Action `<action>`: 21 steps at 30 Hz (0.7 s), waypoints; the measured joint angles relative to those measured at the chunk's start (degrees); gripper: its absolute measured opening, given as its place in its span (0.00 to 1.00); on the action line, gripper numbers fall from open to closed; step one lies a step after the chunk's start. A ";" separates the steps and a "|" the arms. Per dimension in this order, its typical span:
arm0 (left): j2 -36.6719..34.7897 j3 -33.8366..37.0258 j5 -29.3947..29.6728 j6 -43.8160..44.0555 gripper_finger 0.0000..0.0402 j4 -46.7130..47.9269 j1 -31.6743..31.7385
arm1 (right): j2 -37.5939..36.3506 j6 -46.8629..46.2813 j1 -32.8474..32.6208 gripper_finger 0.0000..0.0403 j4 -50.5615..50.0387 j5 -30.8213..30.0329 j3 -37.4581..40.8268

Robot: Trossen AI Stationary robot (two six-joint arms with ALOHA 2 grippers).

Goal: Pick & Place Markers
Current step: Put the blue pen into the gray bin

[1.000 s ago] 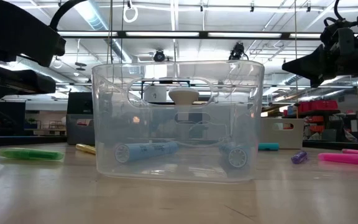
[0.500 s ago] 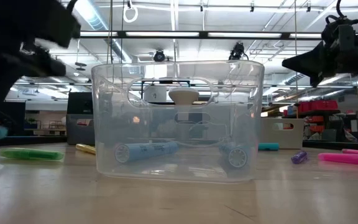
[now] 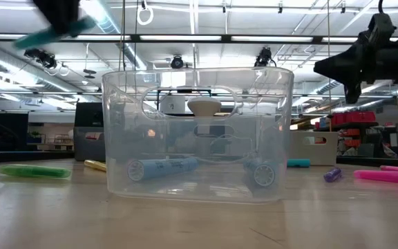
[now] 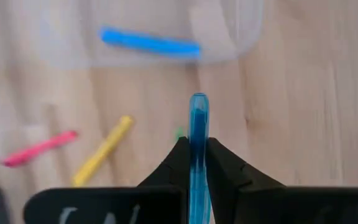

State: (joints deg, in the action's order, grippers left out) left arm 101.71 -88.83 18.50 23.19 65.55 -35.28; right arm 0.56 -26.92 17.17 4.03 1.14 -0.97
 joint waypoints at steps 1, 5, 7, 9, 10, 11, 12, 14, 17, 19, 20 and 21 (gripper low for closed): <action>0.00 -1.43 1.25 -1.22 0.07 1.17 0.20 | 0.00 -1.72 0.00 0.16 -0.01 0.00 0.00; -0.03 -6.65 6.17 -5.70 0.07 5.49 1.06 | 0.00 -9.58 0.00 0.25 -0.04 1.81 0.00; -0.05 -8.73 8.06 -8.51 0.07 7.62 1.65 | 0.00 -14.21 0.00 0.29 -0.04 3.39 0.00; -0.05 -10.52 9.86 -11.39 0.07 8.75 2.34 | 0.00 -18.51 0.00 0.33 -0.07 5.66 0.00; -0.05 -11.18 10.83 -13.02 0.07 9.04 2.76 | 0.00 -20.39 0.00 0.34 -0.04 7.10 0.00; -0.05 -11.65 11.69 -14.90 0.07 9.50 3.26 | 0.00 -22.31 0.00 0.36 -0.03 8.51 0.00; -0.05 -12.07 12.43 -16.80 0.07 9.85 3.73 | 0.00 -24.24 0.00 0.37 -0.02 9.76 0.00; -0.05 -12.77 14.16 -20.87 0.07 9.79 4.73 | 0.00 -28.05 0.00 0.38 -0.02 11.31 0.00; -0.05 -13.11 16.27 -26.90 0.07 9.83 6.42 | 0.00 -33.02 0.00 0.38 0.11 12.01 0.00; -0.05 -13.18 17.85 -30.57 0.07 9.78 7.61 | 0.00 -35.66 0.00 0.38 0.14 12.20 0.00; -0.05 -13.19 18.81 -32.45 0.07 9.79 8.27 | 0.00 -36.97 0.00 0.38 0.15 12.41 0.00; -0.05 -13.19 19.89 -34.26 0.07 9.78 8.88 | 0.01 -38.18 0.00 0.37 0.15 12.54 0.00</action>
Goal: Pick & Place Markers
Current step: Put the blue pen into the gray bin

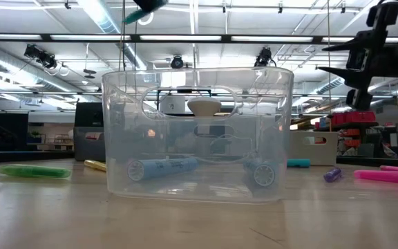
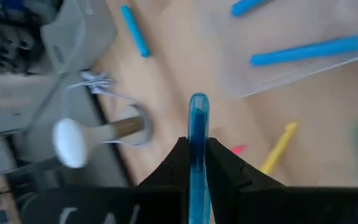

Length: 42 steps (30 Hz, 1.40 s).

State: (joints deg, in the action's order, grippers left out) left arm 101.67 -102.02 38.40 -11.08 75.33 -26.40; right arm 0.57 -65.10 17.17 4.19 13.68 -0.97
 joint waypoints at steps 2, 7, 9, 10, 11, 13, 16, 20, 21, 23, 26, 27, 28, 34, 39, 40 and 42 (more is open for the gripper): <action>0.00 0.00 2.56 -3.54 0.07 -0.14 1.07 | 0.03 -1.68 0.00 0.37 0.09 0.30 0.00; 0.00 0.00 9.05 -12.65 0.07 -2.32 3.07 | 0.57 -3.48 0.00 0.38 2.46 0.28 0.00; 0.00 0.00 11.76 -17.39 0.07 -4.44 3.56 | 1.52 -3.46 0.00 0.38 5.34 -0.53 0.00; 0.00 0.00 12.80 -20.53 0.07 -5.80 3.80 | 2.27 -3.44 0.00 0.38 7.47 -1.23 0.00; 0.00 0.00 13.45 -24.05 0.07 -7.31 4.00 | 3.24 -3.40 0.00 0.38 9.96 -1.60 0.00; 0.00 0.00 14.42 -31.28 0.07 -11.24 4.30 | 5.53 -3.25 0.00 0.38 15.26 -1.65 0.00; 0.00 0.00 16.86 -41.62 0.07 -17.89 4.82 | 10.17 -1.09 0.00 0.38 18.29 -0.85 -1.74; 0.00 0.00 19.95 -52.60 0.07 -24.89 5.74 | 18.02 6.04 0.00 0.37 17.94 -0.55 -7.51; 0.00 0.00 21.02 -55.03 0.07 -26.31 5.95 | 20.24 7.67 0.00 0.37 17.94 -0.55 -9.37; 0.00 0.00 23.79 -59.80 0.07 -29.02 6.30 | 24.89 10.50 0.00 0.37 17.90 0.30 -13.49; 0.00 0.00 28.06 -67.86 0.07 -32.51 6.91 | 32.02 14.64 0.00 0.37 17.92 3.30 -20.23; 0.00 0.00 28.40 -69.78 0.07 -33.69 7.15 | 34.35 16.18 0.00 0.37 17.74 4.26 -22.48; 0.00 0.00 28.10 -70.80 0.07 -34.73 7.46 | 36.66 17.70 -0.01 0.37 17.61 5.27 -24.74; -0.02 0.00 27.38 -74.08 0.07 -38.03 9.71 | 48.50 25.21 -0.02 0.37 15.34 8.91 -36.30; -0.07 0.00 26.20 -77.04 0.07 -40.34 11.85 | 56.65 25.22 0.00 0.37 9.71 10.41 -43.91; -0.07 0.00 25.92 -78.13 0.07 -41.23 12.18 | 58.00 25.17 0.00 0.37 8.56 11.20 -45.07; -0.07 0.00 25.22 -80.09 0.07 -43.21 12.76 | 60.75 24.48 0.00 0.37 6.58 12.55 -47.46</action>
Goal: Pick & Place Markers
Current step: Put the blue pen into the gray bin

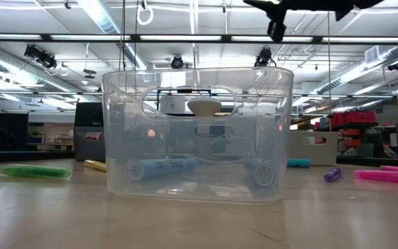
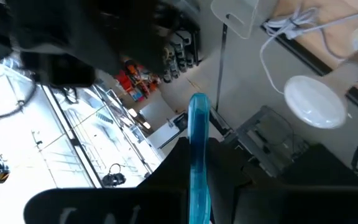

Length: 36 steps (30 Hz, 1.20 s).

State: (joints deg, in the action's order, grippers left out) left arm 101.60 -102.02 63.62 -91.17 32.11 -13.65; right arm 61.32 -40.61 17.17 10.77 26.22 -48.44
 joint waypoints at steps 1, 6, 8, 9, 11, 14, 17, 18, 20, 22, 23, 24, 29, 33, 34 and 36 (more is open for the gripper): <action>0.00 0.00 -0.51 -0.91 0.07 -1.18 0.20 | 1.04 -0.78 -0.02 0.37 -0.88 0.41 -0.91; -0.02 0.00 -2.00 -4.34 0.07 -4.88 0.72 | 3.22 -1.39 0.27 0.37 -1.31 1.82 -2.61; -0.02 0.00 -2.48 -4.64 0.07 -4.98 0.72 | 3.19 -2.14 0.39 0.37 -0.41 1.66 -2.63; -0.02 0.00 -2.74 -4.66 0.07 -4.98 0.72 | 3.20 -2.90 0.39 0.37 -0.13 1.66 -2.63; -0.02 0.00 -3.15 -4.85 0.07 -4.97 0.74 | 3.59 -3.94 0.12 0.37 0.87 2.08 -2.66; -0.02 0.00 -4.14 -5.55 0.07 -5.19 0.74 | 4.31 -4.16 -0.88 0.37 1.43 2.99 -2.68; -0.03 0.00 -4.95 -5.56 0.07 -6.64 0.74 | 5.21 -4.65 -1.31 0.37 2.65 3.32 -2.68; -0.04 0.00 -4.97 -5.58 0.07 -6.75 0.74 | 5.47 -5.22 -1.48 0.37 3.19 3.25 -2.68; -0.04 0.00 -5.22 -5.58 0.07 -6.86 0.74 | 5.92 -5.82 -1.99 0.37 5.02 3.14 -2.68; -0.04 0.00 -5.44 -5.58 0.07 -6.88 0.74 | 6.25 -5.84 -2.58 0.37 6.27 3.21 -2.68; -0.04 0.00 -5.50 -5.57 0.07 -6.88 0.74 | 6.31 -5.82 -2.74 0.37 6.27 3.38 -2.68; -0.04 0.00 -5.61 -5.54 0.07 -6.87 0.74 | 6.40 -5.66 -2.85 0.37 6.29 3.41 -2.68; -0.04 0.00 -5.90 -5.56 0.07 -6.88 0.68 | 6.56 -6.25 -3.31 0.37 6.57 3.17 -2.68; -0.04 0.00 -6.65 -5.49 0.07 -6.88 0.68 | 6.64 -6.76 -3.32 0.37 7.17 3.19 -2.68; -0.04 0.00 -6.83 -5.42 0.07 -6.88 0.68 | 6.64 -6.97 -3.32 0.36 7.14 3.19 -2.68; -0.04 0.00 -6.91 -5.32 0.07 -6.93 0.66 | 6.81 -7.15 -3.32 0.33 7.16 3.17 -2.68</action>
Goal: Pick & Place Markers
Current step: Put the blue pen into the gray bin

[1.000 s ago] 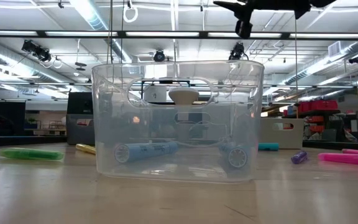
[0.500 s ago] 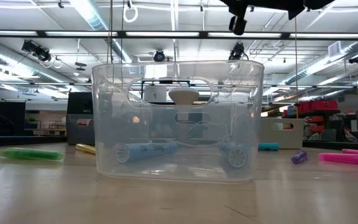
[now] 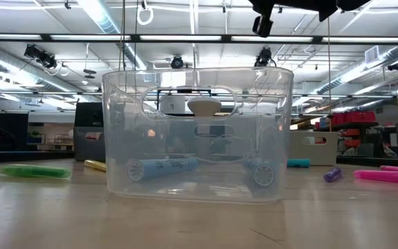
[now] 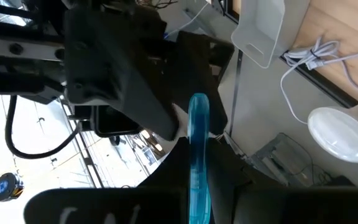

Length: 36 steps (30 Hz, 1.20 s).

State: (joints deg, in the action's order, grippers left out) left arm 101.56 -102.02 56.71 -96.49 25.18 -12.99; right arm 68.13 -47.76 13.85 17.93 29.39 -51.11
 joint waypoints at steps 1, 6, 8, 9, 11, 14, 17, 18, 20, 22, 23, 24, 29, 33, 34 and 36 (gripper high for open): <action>0.00 0.00 -0.01 0.00 0.07 -0.01 0.00 | 0.03 -0.01 0.00 0.31 -0.01 -0.03 0.00; 0.00 0.00 0.00 0.07 0.07 -0.12 0.00 | 0.01 -0.01 0.00 0.20 0.01 -0.44 0.00; 0.00 0.00 0.02 0.15 0.07 -0.17 0.00 | 0.01 -0.02 0.04 0.15 -0.03 -0.47 0.00; 0.00 0.00 0.09 0.08 0.07 -0.08 0.00 | 0.01 -0.08 0.04 0.12 -0.08 -0.54 0.00; 0.00 0.00 0.29 0.08 0.07 0.11 0.00 | 0.01 -0.16 0.04 0.08 -0.09 -1.01 0.00; 0.00 0.00 0.48 0.25 0.08 0.23 0.02 | -0.04 -0.19 0.02 0.04 -0.08 -2.32 0.00; 0.00 0.00 0.50 2.17 0.10 0.27 0.07 | -0.06 -0.44 0.04 0.04 -0.19 -2.84 0.00; 0.00 0.00 0.57 3.00 0.12 0.27 0.07 | -0.06 -0.44 0.04 0.04 -0.24 -2.85 0.00; 0.00 0.00 0.91 4.49 0.15 0.13 0.04 | -0.06 -0.42 0.02 0.04 -0.19 -2.88 0.00; 0.00 0.00 1.53 5.59 0.18 -0.12 0.04 | -0.06 -0.75 0.02 0.04 0.06 -3.01 0.00; 0.00 0.00 1.95 6.02 0.20 -0.30 0.02 | -0.06 -0.89 0.02 0.04 0.17 -3.07 0.00; 0.00 0.00 2.39 6.30 0.21 -0.34 0.00 | -0.06 -1.11 0.02 0.04 0.16 -3.11 0.00; 0.00 0.00 6.85 10.89 0.28 -1.55 0.00 | -0.06 -0.83 0.17 0.04 0.22 -4.44 0.00; 0.00 0.00 10.65 16.74 0.32 -1.49 -0.10 | -0.08 -0.23 1.16 0.04 0.61 -4.55 0.00; 0.00 0.00 11.46 18.43 0.33 -1.41 -0.20 | -0.23 0.10 1.51 0.04 0.53 -4.59 0.00; 0.00 -0.01 12.63 21.98 0.34 -0.59 -0.44 | -0.56 0.78 2.13 0.04 0.43 -5.19 0.00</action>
State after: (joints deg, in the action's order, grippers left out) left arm 101.56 -102.03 69.34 -74.51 24.60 -13.44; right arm 67.58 -46.98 15.98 18.36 24.21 -51.11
